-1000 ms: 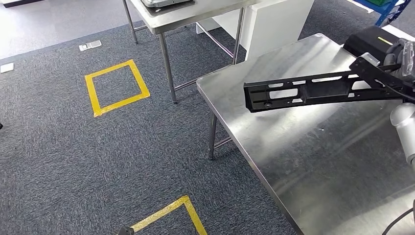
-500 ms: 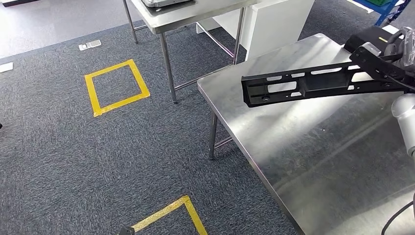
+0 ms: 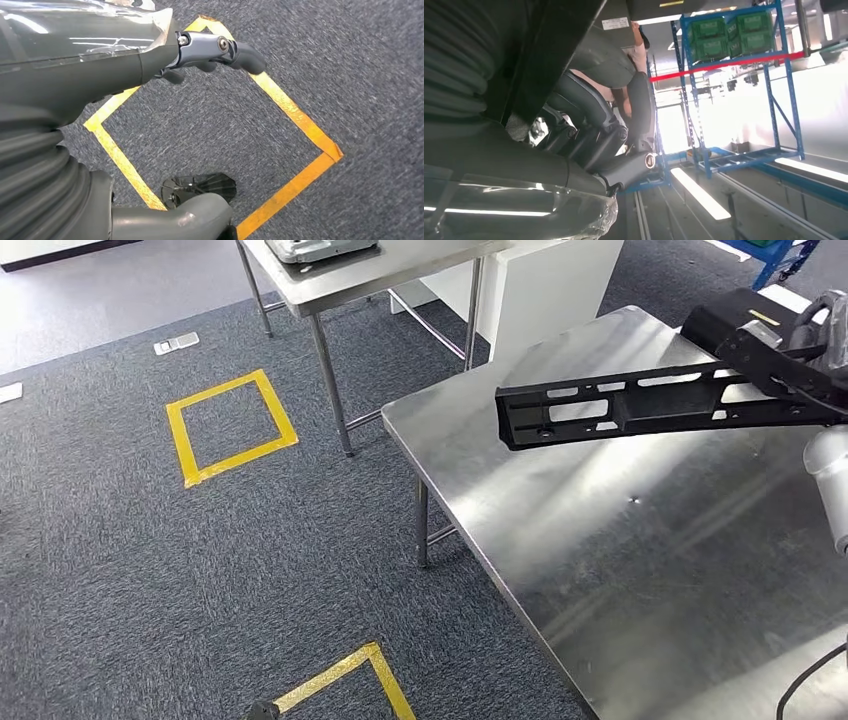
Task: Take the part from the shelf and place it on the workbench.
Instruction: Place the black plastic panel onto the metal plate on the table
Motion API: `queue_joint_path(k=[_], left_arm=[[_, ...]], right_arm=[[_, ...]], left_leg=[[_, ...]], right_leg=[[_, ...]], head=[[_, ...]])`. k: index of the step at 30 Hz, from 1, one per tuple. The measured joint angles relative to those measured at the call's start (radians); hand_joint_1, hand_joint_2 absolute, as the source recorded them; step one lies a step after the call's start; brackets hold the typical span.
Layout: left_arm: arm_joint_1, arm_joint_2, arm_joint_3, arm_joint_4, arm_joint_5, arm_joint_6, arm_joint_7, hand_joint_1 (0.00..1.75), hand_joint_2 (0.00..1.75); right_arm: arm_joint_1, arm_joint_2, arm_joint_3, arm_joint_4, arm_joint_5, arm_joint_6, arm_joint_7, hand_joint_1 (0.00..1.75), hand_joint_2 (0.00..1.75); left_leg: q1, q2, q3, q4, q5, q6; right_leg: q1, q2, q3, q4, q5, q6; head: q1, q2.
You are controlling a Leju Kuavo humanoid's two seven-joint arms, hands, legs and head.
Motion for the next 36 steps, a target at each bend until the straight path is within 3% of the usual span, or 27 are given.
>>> queue_joint_path(k=[2,4,6,7,8,10,11,14,16,18,20,21,22,23,25,27,29,32,34,36], left_arm=[[-0.001,0.0,0.0,0.0,0.0,0.0,0.0,0.0,1.75],[0.0,-0.001,0.0,0.0,0.0,0.0,0.0,0.0,1.75],[0.0,-0.001,0.0,0.0,0.0,0.0,0.0,0.0,1.75],[0.0,-0.001,0.0,0.0,0.0,0.0,0.0,0.0,1.75],[0.0,-0.001,0.0,0.0,-0.001,-0.001,0.0,0.0,1.75],[-0.001,-0.001,0.0,0.0,-0.002,-0.001,-0.001,0.0,1.75],[-0.002,-0.001,0.0,0.0,-0.003,-0.001,-0.001,0.0,1.75],[-0.003,-0.001,0.0,0.0,-0.003,-0.001,-0.002,0.0,1.75],[-0.004,-0.001,0.0,-0.001,-0.003,-0.001,-0.003,0.0,1.75],[-0.006,-0.002,0.0,-0.001,-0.003,-0.001,-0.003,0.0,1.75],[-0.006,-0.004,0.0,-0.001,-0.004,-0.002,-0.004,0.0,1.75],[-0.006,-0.005,0.0,-0.001,-0.004,-0.003,-0.004,0.0,1.75],[-0.006,-0.006,0.0,-0.001,-0.004,-0.004,-0.004,0.0,1.75],[-0.007,-0.007,0.0,-0.001,-0.004,-0.004,-0.004,0.0,1.75],[-0.007,-0.008,0.0,-0.002,-0.004,-0.005,-0.004,0.0,1.75],[-0.007,-0.009,0.0,-0.002,-0.004,-0.005,-0.004,0.0,1.75],[-0.007,-0.009,0.0,-0.002,-0.004,-0.005,-0.004,0.0,1.75],[-0.007,-0.008,0.0,-0.002,-0.004,-0.005,-0.004,0.0,1.75],[-0.006,-0.008,0.0,-0.002,-0.004,-0.005,-0.004,0.0,1.75],[-0.006,-0.008,0.0,-0.002,-0.004,-0.005,-0.004,0.0,1.75]], right_arm=[[-0.002,0.001,0.0,0.0,0.001,0.0,0.0,1.75,1.75],[-0.005,0.003,0.0,0.0,0.001,0.0,0.0,1.75,1.75],[-0.005,0.005,0.0,0.0,0.001,0.0,0.0,1.75,1.75],[-0.005,0.006,0.0,0.0,0.001,0.0,0.0,1.75,1.75],[-0.006,0.007,0.0,0.0,0.001,0.0,0.001,1.75,1.75],[-0.007,0.009,0.0,0.0,0.002,0.0,0.001,1.75,1.75],[-0.008,0.01,0.0,0.0,0.002,0.0,0.001,1.75,1.75],[-0.009,0.009,0.001,0.0,0.004,0.0,0.004,1.75,1.75],[-0.009,0.006,0.0,0.0,0.005,0.0,0.005,1.75,1.75],[-0.012,0.003,0.0,0.0,0.009,0.0,0.007,1.75,1.75],[-0.013,0.002,0.0,0.002,0.013,0.0,0.01,1.75,1.75],[-0.013,0.002,0.0,0.002,0.015,0.0,0.013,1.75,1.75],[-0.012,0.002,0.001,0.003,0.017,0.0,0.015,1.75,1.75],[-0.012,0.002,0.001,0.004,0.019,0.0,0.017,1.75,1.75],[-0.015,0.002,0.001,0.004,0.023,-0.001,0.021,1.75,1.75],[-0.019,0.003,0.001,0.004,0.025,-0.001,0.024,1.75,1.75],[-0.02,0.006,0.001,0.004,0.026,-0.001,0.025,1.75,1.75],[-0.022,0.009,0.002,0.004,0.028,-0.002,0.026,1.75,1.75],[-0.024,0.014,0.002,0.004,0.028,-0.002,0.026,1.75,1.75],[-0.025,0.02,0.002,0.004,0.028,-0.002,0.026,1.75,1.75]], left_leg=[[0.006,-0.007,-0.023,0.053,-0.038,-0.007],[0.008,-0.018,-0.078,0.179,-0.103,-0.011],[0.008,-0.022,-0.127,0.28,-0.134,-0.01],[0.008,-0.024,-0.127,0.278,-0.122,-0.007],[0.008,-0.027,-0.108,0.234,-0.093,-0.002],[0.007,-0.04,-0.042,0.098,-0.032,0.005],[0.005,-0.045,-0.017,0.047,-0.016,0.006],[-0.007,-0.046,-0.001,0.008,-0.012,0.009],[-0.008,-0.04,0.008,-0.008,-0.004,0.023],[-0.007,-0.033,0.016,-0.022,0.004,0.035],[-0.009,-0.029,0.017,-0.025,0.005,0.038],[-0.01,-0.026,0.017,-0.025,0.005,0.038],[-0.01,-0.023,0.017,-0.024,0.005,0.038],[-0.01,-0.021,0.017,-0.024,0.004,0.038],[-0.012,-0.017,0.017,-0.023,0.003,0.036],[-0.017,-0.014,0.017,-0.02,0.002,0.032],[-0.022,-0.01,0.016,-0.018,0.0,0.027],[-0.017,-0.014,0.0,0.018,-0.029,0.012],[-0.009,-0.024,-0.043,0.123,-0.089,-0.002],[0.001,-0.027,-0.098,0.244,-0.139,-0.011]], right_leg=[[-0.002,0.006,0.002,-0.001,0.003,-0.016],[0.004,0.011,0.002,-0.001,0.003,-0.025],[0.01,0.019,0.002,0.0,0.002,-0.027],[0.012,0.024,0.002,0.0,0.002,-0.027],[0.013,0.028,0.002,0.0,0.002,-0.027],[0.015,0.037,0.001,0.0,0.002,-0.027],[0.017,0.041,-0.001,0.0,0.002,-0.027],[0.018,0.047,-0.008,-0.006,0.005,-0.019],[0.017,0.04,-0.017,0.005,-0.004,-0.013],[0.018,0.024,-0.053,0.081,-0.043,-0.017],[0.019,0.017,-0.116,0.21,-0.09,-0.019],[0.02,0.016,-0.139,0.255,-0.101,-0.016],[0.02,0.015,-0.143,0.262,-0.097,-0.01],[0.02,0.012,-0.128,0.23,-0.079,-0.001],[0.019,-0.006,-0.057,0.087,-0.026,0.011],[0.025,-0.02,-0.007,-0.012,0.01,0.004],[0.031,-0.016,0.0,-0.028,0.019,-0.009],[0.014,-0.008,0.004,-0.031,0.025,-0.026],[0.012,-0.002,0.006,-0.032,0.026,-0.037],[0.013,0.004,0.006,-0.031,0.026,-0.041]], head=[[0.0,0.0],[0.0,0.0],[0.0,0.0],[0.0,0.0],[0.0,0.0],[0.0,0.0],[0.001,0.0],[0.001,0.0],[0.001,0.0],[0.002,0.0],[0.003,0.0],[0.003,0.0],[0.003,0.0],[0.003,0.0],[0.003,0.0],[0.003,0.0],[0.001,0.0],[0.0,0.0],[-0.001,0.0],[-0.001,0.0]])
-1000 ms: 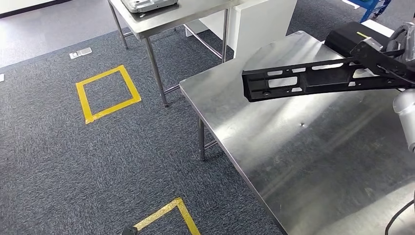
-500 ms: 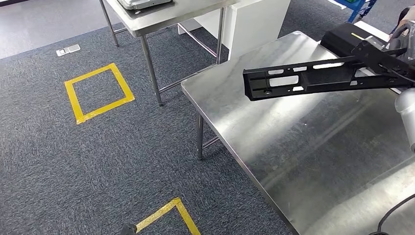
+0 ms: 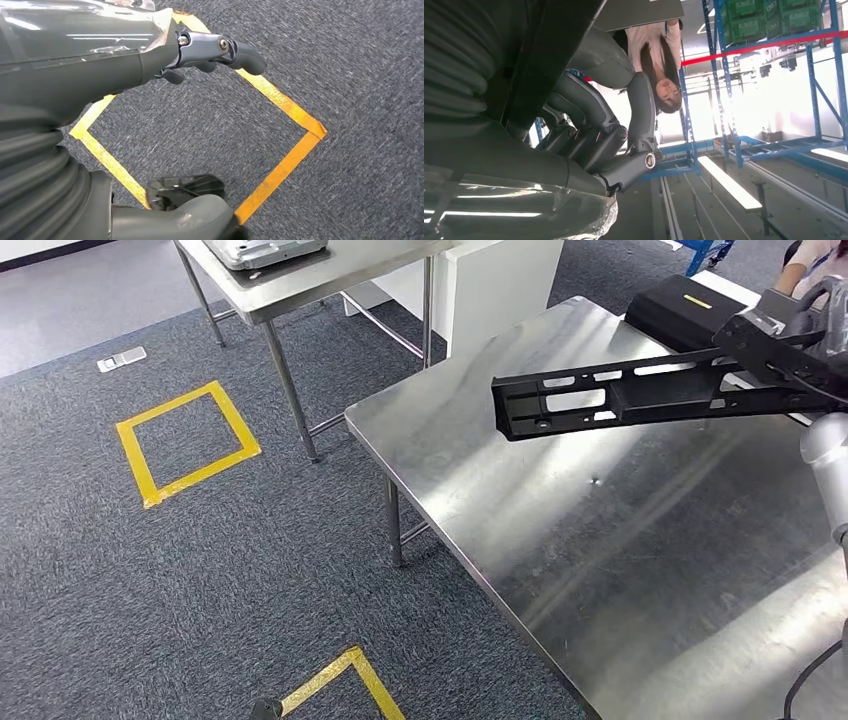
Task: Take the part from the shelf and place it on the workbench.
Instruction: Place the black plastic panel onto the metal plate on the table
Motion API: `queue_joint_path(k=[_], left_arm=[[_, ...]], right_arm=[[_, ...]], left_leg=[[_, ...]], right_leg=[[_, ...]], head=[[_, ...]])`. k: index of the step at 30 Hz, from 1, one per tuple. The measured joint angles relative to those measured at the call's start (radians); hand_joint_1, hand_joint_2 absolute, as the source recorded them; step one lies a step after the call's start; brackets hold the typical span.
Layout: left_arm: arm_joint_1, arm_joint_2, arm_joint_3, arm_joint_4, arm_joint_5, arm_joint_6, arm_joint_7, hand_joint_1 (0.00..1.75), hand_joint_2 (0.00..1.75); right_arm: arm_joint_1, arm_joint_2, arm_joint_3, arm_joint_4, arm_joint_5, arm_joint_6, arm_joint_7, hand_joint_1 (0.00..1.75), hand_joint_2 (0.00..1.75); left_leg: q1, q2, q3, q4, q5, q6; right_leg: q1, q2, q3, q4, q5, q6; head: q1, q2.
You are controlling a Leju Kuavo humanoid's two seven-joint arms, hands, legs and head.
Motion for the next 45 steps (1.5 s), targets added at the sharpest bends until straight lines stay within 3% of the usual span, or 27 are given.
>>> queue_joint_path(k=[2,4,6,8,11,13,15,16,18,20,22,24,27,29,31,32,33,34,36,38,40,42,43,45], left_arm=[[0.0,0.0,0.0,0.0,0.0,0.0,0.0,0.0,1.75],[0.0,0.001,0.0,0.0,-0.001,0.0,0.0,0.0,1.75],[-0.001,0.0,0.0,0.0,-0.002,-0.002,0.0,0.0,1.75],[-0.001,0.0,0.0,-0.001,-0.003,-0.003,0.0,0.0,1.75],[-0.002,0.0,0.0,-0.003,-0.004,-0.004,0.001,0.0,1.75],[-0.003,0.001,0.0,-0.004,-0.005,-0.005,0.0,0.0,1.75],[-0.002,0.0,0.0,-0.005,-0.006,-0.005,0.0,0.0,1.75],[-0.002,0.0,0.0,-0.005,-0.006,-0.006,0.0,0.0,1.75],[-0.002,0.0,0.0,-0.005,-0.006,-0.006,0.001,0.0,1.75],[-0.002,0.0,0.0,-0.005,-0.006,-0.006,0.0,0.0,1.75],[-0.003,-0.001,0.0,-0.005,-0.006,-0.006,0.0,0.0,1.75],[-0.002,-0.002,0.0,-0.005,-0.006,-0.006,0.001,0.0,1.75],[-0.002,-0.001,0.0,-0.005,-0.006,-0.007,0.002,0.0,1.75],[-0.002,-0.001,0.0,-0.006,-0.007,-0.007,0.002,0.0,1.75],[-0.001,-0.001,0.0,-0.006,-0.008,-0.007,0.002,0.0,1.75],[-0.001,-0.001,0.0,-0.006,-0.008,-0.008,0.002,0.0,1.75],[-0.001,-0.001,0.0,-0.006,-0.008,-0.008,0.002,0.0,1.75],[-0.001,0.0,0.0,-0.006,-0.008,-0.008,0.002,0.0,1.75],[-0.001,0.0,0.0,-0.006,-0.008,-0.008,0.002,0.0,1.75],[-0.002,0.0,0.0,-0.006,-0.009,-0.008,0.002,0.0,1.75],[-0.002,0.0,0.0,-0.006,-0.01,-0.009,0.002,0.0,1.75],[-0.003,0.0,0.0,-0.006,-0.011,-0.009,0.001,0.0,1.75],[-0.004,0.0,0.0,-0.006,-0.012,-0.009,0.001,0.0,1.75],[-0.004,0.0,0.0,-0.006,-0.013,-0.009,0.001,0.0,1.75]], right_arm=[[0.0,0.002,0.0,0.0,0.0,0.0,0.0,1.75,1.75],[0.0,0.004,0.0,0.0,0.0,-0.001,0.001,1.75,1.75],[-0.002,0.004,0.0,0.0,0.0,-0.003,0.002,1.75,1.75],[-0.002,0.001,-0.001,0.0,0.0,-0.006,0.002,1.75,1.75],[0.003,-0.01,-0.003,0.001,0.0,-0.006,0.002,1.75,1.75],[0.006,-0.016,-0.003,0.002,0.0,-0.006,0.001,1.75,1.75],[0.009,-0.018,-0.003,0.005,0.0,-0.006,0.002,1.75,1.75],[0.011,-0.019,-0.003,0.006,0.0,-0.006,0.002,1.75,1.75],[0.014,-0.019,-0.003,0.008,0.0,-0.006,0.002,1.75,1.75],[0.012,-0.02,-0.004,0.008,0.0,-0.006,0.001,1.75,1.75],[0.007,-0.02,-0.004,0.008,0.0,-0.007,0.001,1.75,1.75],[0.004,-0.021,-0.004,0.007,0.0,-0.007,0.002,1.75,1.75],[0.005,-0.021,-0.004,0.007,0.0,-0.007,0.001,1.75,1.75],[0.004,-0.018,-0.003,0.007,0.0,-0.007,0.001,1.75,1.75],[0.004,-0.015,-0.003,0.007,-0.001,-0.007,0.001,1.75,1.75],[0.004,-0.014,-0.003,0.007,0.0,-0.007,0.001,1.75,1.75],[0.004,-0.013,-0.003,0.007,0.0,-0.007,0.001,1.75,1.75],[0.004,-0.012,-0.003,0.007,0.0,-0.007,0.001,1.75,1.75],[0.003,-0.011,-0.003,0.007,0.0,-0.007,0.001,1.75,1.75],[0.0,-0.009,-0.003,0.007,0.0,-0.008,0.001,1.75,1.75],[0.0,-0.009,-0.003,0.007,0.001,-0.009,0.002,1.75,1.75],[0.004,-0.011,-0.004,0.007,0.002,-0.01,0.003,1.75,1.75],[0.005,-0.012,-0.004,0.007,0.003,-0.011,0.003,1.75,1.75],[0.007,-0.013,-0.004,0.008,0.004,-0.011,0.005,1.75,1.75]], left_leg=[[0.011,0.0,-0.002,0.007,0.016,-0.007],[0.024,-0.005,0.06,-0.117,0.077,-0.014],[0.027,-0.016,0.109,-0.216,0.11,-0.016],[0.016,-0.02,0.117,-0.234,0.11,-0.007],[0.008,-0.01,0.12,-0.25,0.123,0.024],[0.008,-0.004,0.121,-0.257,0.129,0.038],[0.005,0.001,0.121,-0.258,0.13,0.042],[0.003,0.005,0.121,-0.258,0.13,0.043],[-0.001,0.01,0.121,-0.257,0.13,0.043],[-0.002,0.013,0.121,-0.257,0.13,0.043],[-0.007,0.016,0.12,-0.255,0.129,0.04],[-0.013,0.02,0.119,-0.254,0.128,0.036],[-0.012,0.019,0.112,-0.234,0.111,0.025],[-0.007,0.007,0.072,-0.142,0.055,0.012],[0.0,0.0,0.01,-0.005,-0.005,0.003],[0.005,-0.001,-0.011,0.038,-0.016,-0.001],[0.01,-0.002,-0.013,0.041,-0.007,-0.005],[0.015,-0.002,0.005,0.004,0.02,-0.008],[0.027,-0.012,0.073,-0.132,0.083,-0.014],[0.029,-0.027,0.114,-0.218,0.108,-0.015],[0.019,-0.029,0.118,-0.233,0.11,-0.005],[0.013,-0.02,0.121,-0.245,0.119,0.015],[0.013,-0.016,0.122,-0.251,0.124,0.024],[0.013,-0.009,0.123,-0.256,0.127,0.034]], right_leg=[[-0.002,0.008,0.001,0.001,0.0,0.001],[-0.006,0.016,0.0,0.005,-0.002,0.004],[-0.001,0.023,-0.006,0.011,-0.004,0.014],[0.005,0.029,-0.012,0.009,-0.001,0.029],[-0.002,0.024,-0.027,0.025,-0.013,0.044],[-0.004,0.013,-0.078,0.128,-0.062,0.04],[-0.001,0.01,-0.141,0.265,-0.11,0.038],[0.0,0.01,-0.155,0.297,-0.117,0.042],[0.002,0.008,-0.129,0.247,-0.091,0.051],[0.003,-0.001,-0.064,0.124,-0.047,0.058],[0.014,-0.013,-0.015,0.032,-0.019,0.05],[0.025,-0.013,0.001,0.001,-0.009,0.036],[0.01,-0.004,0.004,-0.002,-0.003,0.019],[0.002,0.0,0.007,-0.004,0.0,0.003],[0.002,0.004,0.007,-0.004,0.0,-0.005],[0.002,0.008,0.007,-0.003,0.001,-0.005],[0.001,0.011,0.007,-0.003,0.0,-0.005],[-0.001,0.015,0.008,-0.002,0.0,-0.005],[-0.003,0.023,0.006,0.002,-0.002,0.0],[0.002,0.032,-0.003,0.009,-0.003,0.011],[0.006,0.04,-0.012,0.008,0.0,0.028],[0.001,0.033,-0.024,0.017,-0.005,0.039],[-0.002,0.026,-0.039,0.045,-0.02,0.04],[-0.003,0.012,-0.092,0.157,-0.07,0.035]], head=[[0.0,0.0],[0.0,0.0],[-0.001,0.0],[-0.002,0.0],[-0.001,0.0],[0.0,0.0],[0.001,0.0],[0.001,0.0],[0.001,0.0],[0.001,0.0],[0.001,0.0],[0.0,0.0],[-0.001,0.0],[-0.002,0.0],[-0.002,0.0],[-0.002,0.0],[-0.002,0.0],[-0.002,0.0],[-0.002,0.0],[0.0,0.0],[0.002,0.0],[0.002,0.0],[0.003,0.0],[0.005,0.0]])
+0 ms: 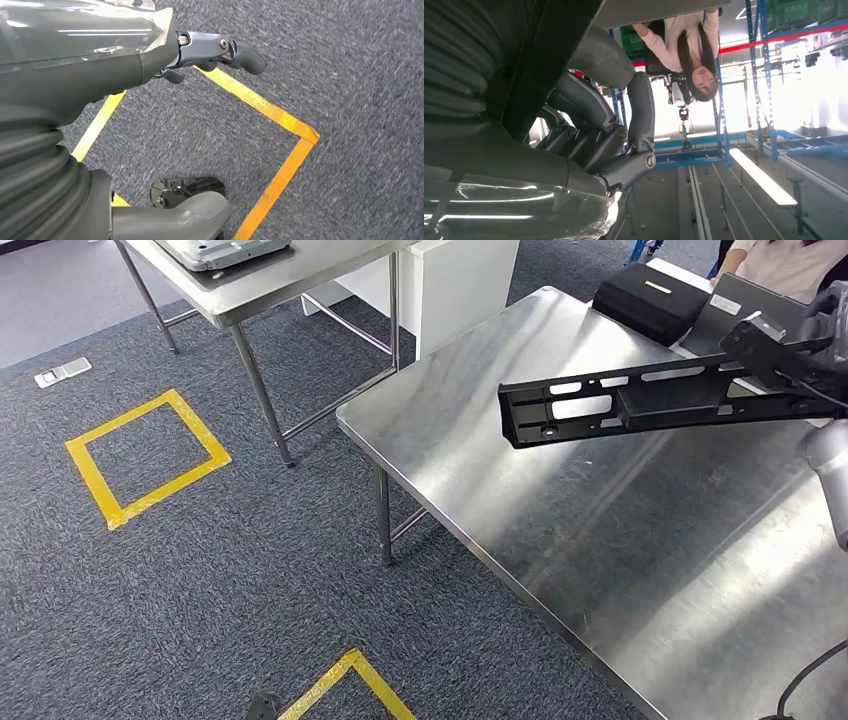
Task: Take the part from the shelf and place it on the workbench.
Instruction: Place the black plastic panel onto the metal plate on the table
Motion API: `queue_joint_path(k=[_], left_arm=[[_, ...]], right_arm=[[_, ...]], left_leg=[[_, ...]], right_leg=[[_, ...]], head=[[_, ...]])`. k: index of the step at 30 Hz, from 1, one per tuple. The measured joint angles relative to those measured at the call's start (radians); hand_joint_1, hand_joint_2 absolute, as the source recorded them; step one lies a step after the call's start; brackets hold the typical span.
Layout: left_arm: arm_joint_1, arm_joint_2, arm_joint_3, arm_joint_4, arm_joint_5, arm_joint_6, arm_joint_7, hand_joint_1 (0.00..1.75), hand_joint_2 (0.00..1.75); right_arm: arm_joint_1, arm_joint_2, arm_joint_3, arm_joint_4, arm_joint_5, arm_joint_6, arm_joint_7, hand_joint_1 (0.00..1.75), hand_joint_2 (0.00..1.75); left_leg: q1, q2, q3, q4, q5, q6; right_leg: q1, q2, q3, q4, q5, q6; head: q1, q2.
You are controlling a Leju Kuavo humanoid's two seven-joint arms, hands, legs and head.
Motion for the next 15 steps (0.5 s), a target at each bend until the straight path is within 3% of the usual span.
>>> queue_joint_path(k=[2,3,4,6,7,8,10,12,13,15], left_arm=[[0.0,-0.001,0.0,0.0,-0.001,-0.001,0.0,0.0,1.75],[0.0,-0.001,0.0,0.0,-0.002,-0.001,0.0,0.0,1.75],[0.0,-0.001,0.0,0.0,-0.002,-0.002,0.0,0.0,1.75],[0.0,-0.001,0.0,0.0,-0.004,-0.002,0.0,0.0,1.75],[0.0,-0.001,0.0,0.0,-0.005,-0.002,0.0,0.0,1.75],[0.0,-0.001,0.0,0.0,-0.006,-0.003,0.0,0.0,1.75],[0.0,-0.001,0.0,0.0,-0.007,-0.004,-0.001,0.0,1.75],[0.0,0.0,0.0,0.0,-0.007,-0.005,-0.003,0.0,1.75],[0.0,0.0,0.0,0.0,-0.007,-0.005,-0.003,0.0,1.75],[0.0,0.0,0.0,0.0,-0.007,-0.006,-0.004,0.0,1.75]], right_arm=[[0.003,0.001,0.0,0.002,0.003,0.0,0.002,1.75,1.75],[0.005,0.001,0.0,0.003,0.004,0.0,0.003,1.75,1.75],[0.007,0.001,0.0,0.003,0.006,0.0,0.004,1.75,1.75],[0.006,0.001,0.0,0.003,0.008,0.0,0.006,1.75,1.75],[0.004,0.001,0.0,0.003,0.008,0.0,0.007,1.75,1.75],[0.002,0.0,0.0,0.004,0.009,0.0,0.008,1.75,1.75],[0.0,0.0,0.0,0.004,0.01,-0.001,0.01,1.75,1.75],[0.0,-0.001,0.0,0.004,0.01,-0.003,0.01,1.75,1.75],[0.001,-0.001,0.0,0.004,0.01,-0.004,0.01,1.75,1.75],[0.002,0.001,-0.001,0.004,0.01,-0.005,0.01,1.75,1.75]], left_leg=[[-0.002,0.008,-0.001,0.0,0.0,0.002],[-0.003,0.011,-0.001,0.0,0.0,0.002],[-0.003,0.015,-0.001,0.001,0.0,0.002],[-0.003,0.023,-0.001,0.002,-0.001,0.0],[-0.005,0.026,-0.002,0.002,-0.001,-0.003],[-0.007,0.028,-0.002,0.002,-0.001,-0.006],[-0.012,0.033,-0.002,0.001,0.0,-0.014],[-0.01,0.035,-0.006,0.009,-0.009,-0.023],[-0.009,0.031,-0.016,0.032,-0.026,-0.028],[-0.005,0.018,-0.063,0.139,-0.085,-0.036]], right_leg=[[0.002,-0.002,-0.053,0.115,-0.037,0.003],[0.002,-0.002,-0.058,0.128,-0.036,0.009],[0.001,-0.004,-0.045,0.103,-0.022,0.016],[-0.001,-0.017,0.026,-0.035,0.026,0.029],[0.001,-0.026,0.059,-0.096,0.046,0.03],[0.005,-0.03,0.08,-0.138,0.059,0.025],[0.015,-0.025,0.087,-0.154,0.066,0.008],[0.007,-0.016,0.088,-0.156,0.069,-0.007],[0.003,-0.013,0.089,-0.157,0.071,-0.016],[0.002,-0.008,0.091,-0.158,0.072,-0.032]], head=[[0.0,0.0],[0.0,0.0],[0.0,0.0],[0.0,0.0],[0.0,0.0],[0.0,0.0],[0.0,0.0],[-0.001,0.0],[-0.002,0.0],[-0.002,0.0]])
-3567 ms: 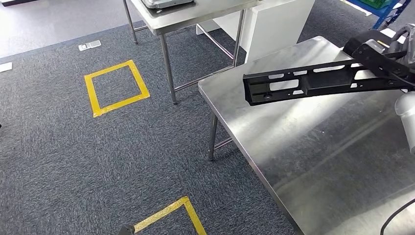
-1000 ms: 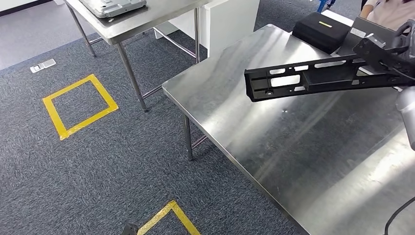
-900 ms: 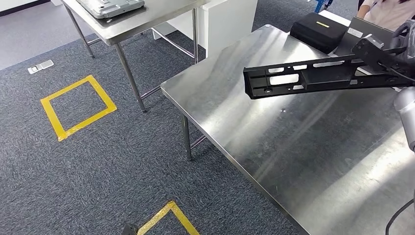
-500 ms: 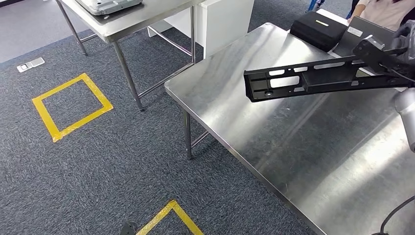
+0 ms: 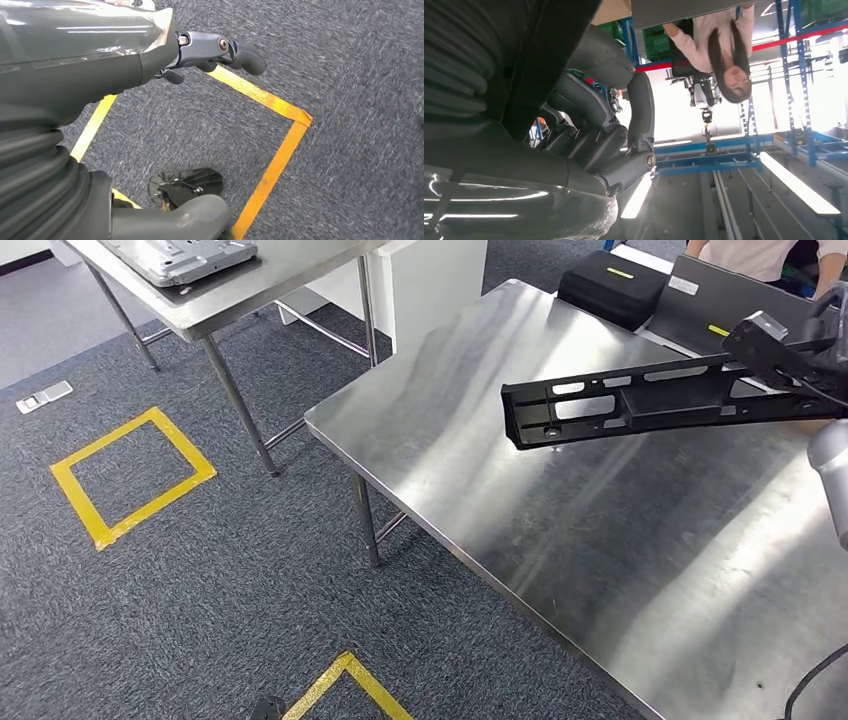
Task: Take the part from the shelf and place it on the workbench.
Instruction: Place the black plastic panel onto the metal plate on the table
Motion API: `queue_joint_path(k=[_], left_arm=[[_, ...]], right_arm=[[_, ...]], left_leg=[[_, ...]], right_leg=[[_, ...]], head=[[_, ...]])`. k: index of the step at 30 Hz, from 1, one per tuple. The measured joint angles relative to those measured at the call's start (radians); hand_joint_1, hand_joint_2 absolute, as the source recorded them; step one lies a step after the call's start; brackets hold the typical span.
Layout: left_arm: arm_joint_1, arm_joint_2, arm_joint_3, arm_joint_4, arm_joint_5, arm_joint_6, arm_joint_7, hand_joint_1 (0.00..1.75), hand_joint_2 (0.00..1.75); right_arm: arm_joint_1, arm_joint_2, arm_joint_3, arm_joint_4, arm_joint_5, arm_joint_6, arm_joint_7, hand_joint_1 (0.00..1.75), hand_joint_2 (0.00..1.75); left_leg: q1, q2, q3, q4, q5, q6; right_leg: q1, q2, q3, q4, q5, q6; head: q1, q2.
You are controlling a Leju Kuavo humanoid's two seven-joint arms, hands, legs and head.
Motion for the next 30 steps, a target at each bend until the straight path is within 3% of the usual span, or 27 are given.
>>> queue_joint_path(k=[2,3,4,7,9,12,13,15,17,18,19,20,22,24,26,27,29,30], left_arm=[[0.001,0.0,0.0,0.0,0.0,0.0,0.0,0.0,1.75],[0.001,0.0,0.0,0.0,0.0,0.0,0.0,0.0,1.75],[0.001,0.0,0.0,0.0,0.0,0.0,0.0,0.0,1.75],[0.001,0.001,0.0,0.0,0.0,0.0,0.0,0.0,1.75],[0.001,0.002,0.0,0.0,0.0,0.0,0.0,0.0,1.75],[0.0,0.001,0.0,0.0,-0.003,-0.002,-0.011,0.0,1.75],[0.0,0.001,0.0,0.0,-0.005,-0.005,-0.019,0.0,1.75],[0.0,0.0,-0.001,-0.001,-0.009,-0.011,-0.033,0.0,1.75],[0.0,-0.001,-0.001,-0.001,-0.013,-0.015,-0.043,0.0,1.75],[0.0,-0.002,-0.001,-0.001,-0.013,-0.018,-0.047,0.0,1.75],[0.0,-0.002,-0.001,-0.001,-0.013,-0.022,-0.053,0.0,1.75],[0.0,-0.003,-0.001,-0.001,-0.012,-0.027,-0.059,0.0,1.75],[0.0,-0.003,0.0,-0.001,-0.008,-0.038,-0.072,0.0,1.75],[0.0,-0.002,0.0,-0.001,-0.003,-0.048,-0.082,0.0,1.75],[0.001,-0.002,0.0,-0.001,-0.002,-0.054,-0.088,0.0,1.75],[0.001,-0.002,0.0,-0.001,-0.001,-0.055,-0.088,0.0,1.75],[0.001,-0.001,0.0,-0.001,-0.001,-0.06,-0.089,0.0,1.75],[0.001,0.0,0.0,-0.001,-0.001,-0.062,-0.089,0.0,1.75]], right_arm=[[0.003,0.003,0.0,0.0,0.0,0.0,0.0,1.75,1.75],[0.005,0.003,0.0,0.001,0.0,0.0,0.0,1.75,1.75],[0.006,0.004,0.0,0.001,0.0,0.0,0.0,1.75,1.75],[0.007,0.004,0.0,0.001,-0.001,0.0,0.0,1.75,1.75],[0.006,0.004,-0.001,0.001,-0.001,0.0,0.0,1.75,1.75],[0.008,0.0,-0.003,0.001,0.0,0.0,-0.002,1.75,1.75],[0.008,-0.002,-0.005,0.002,0.0,0.0,-0.002,1.75,1.75],[0.011,-0.005,-0.009,0.003,0.0,0.0,-0.002,1.75,1.75],[0.015,-0.006,-0.013,0.005,0.0,0.0,-0.002,1.75,1.75],[0.019,-0.006,-0.014,0.007,0.0,0.0,-0.003,1.75,1.75],[0.022,-0.006,-0.015,0.008,0.0,0.0,-0.005,1.75,1.75],[0.024,-0.006,-0.016,0.009,0.0,0.0,-0.008,1.75,1.75],[0.023,-0.006,-0.017,0.01,0.001,0.0,-0.012,1.75,1.75],[0.021,-0.005,-0.018,0.01,0.004,0.0,-0.013,1.75,1.75],[0.022,-0.004,-0.019,0.011,0.006,0.0,-0.013,1.75,1.75],[0.022,-0.005,-0.019,0.012,0.007,0.0,-0.013,1.75,1.75],[0.022,-0.004,-0.02,0.012,0.008,0.0,-0.013,1.75,1.75],[0.021,-0.002,-0.02,0.012,0.008,0.0,-0.013,1.75,1.75]], left_leg=[[0.002,-0.007,-0.058,0.123,-0.048,-0.006],[0.003,-0.008,-0.072,0.148,-0.05,-0.007],[0.004,-0.008,-0.065,0.133,-0.032,-0.007],[0.007,-0.024,0.025,-0.052,0.056,-0.001],[0.006,-0.034,0.057,-0.12,0.074,0.004],[-0.005,-0.024,0.062,-0.135,0.081,0.022],[-0.006,-0.02,0.065,-0.141,0.086,0.031],[-0.004,-0.012,0.068,-0.151,0.092,0.044],[-0.004,-0.006,0.067,-0.151,0.093,0.047],[-0.004,-0.002,0.066,-0.151,0.092,0.047],[-0.004,0.002,0.066,-0.151,0.092,0.046],[-0.003,0.006,0.066,-0.15,0.091,0.045],[-0.004,0.012,0.066,-0.149,0.089,0.04],[-0.009,0.018,0.066,-0.146,0.087,0.031],[-0.012,0.023,0.066,-0.145,0.086,0.024],[-0.011,0.025,0.065,-0.142,0.083,0.021],[-0.006,0.014,0.045,-0.097,0.05,0.012],[-0.004,0.006,0.022,-0.045,0.021,0.007]], right_leg=[[0.003,0.006,0.0,0.0,0.0,-0.006],[0.003,0.011,0.0,0.001,0.0,-0.006],[0.004,0.015,0.001,0.002,0.0,-0.006],[0.006,0.029,-0.002,0.007,-0.002,-0.004],[0.012,0.037,-0.008,0.009,-0.002,0.003],[0.014,0.04,-0.015,0.007,-0.001,0.021],[0.012,0.033,-0.026,0.026,-0.012,0.023],[0.007,0.015,-0.072,0.12,-0.058,0.022],[0.006,0.008,-0.132,0.249,-0.106,0.024],[0.005,0.007,-0.148,0.282,-0.114,0.029],[0.004,0.006,-0.146,0.28,-0.109,0.037],[0.001,0.002,-0.123,0.236,-0.089,0.046],[-0.001,-0.017,-0.047,0.092,-0.039,0.061],[0.008,-0.027,-0.002,0.007,-0.012,0.053],[0.013,-0.02,-0.001,0.001,-0.007,0.035],[0.008,-0.016,-0.001,0.001,-0.006,0.029],[-0.001,-0.009,0.001,0.001,-0.005,0.011],[-0.002,-0.006,0.003,0.001,-0.004,0.003]], head=[[0.0,0.0],[0.0,0.0],[0.0,0.0],[0.0,0.0],[0.001,0.0],[0.002,0.0],[0.003,0.0],[0.005,0.0],[0.006,0.0],[0.006,0.0],[0.006,0.0],[0.006,0.0],[0.007,0.0],[0.007,0.0],[0.005,0.0],[0.006,0.0],[0.005,0.0],[0.004,0.0]])
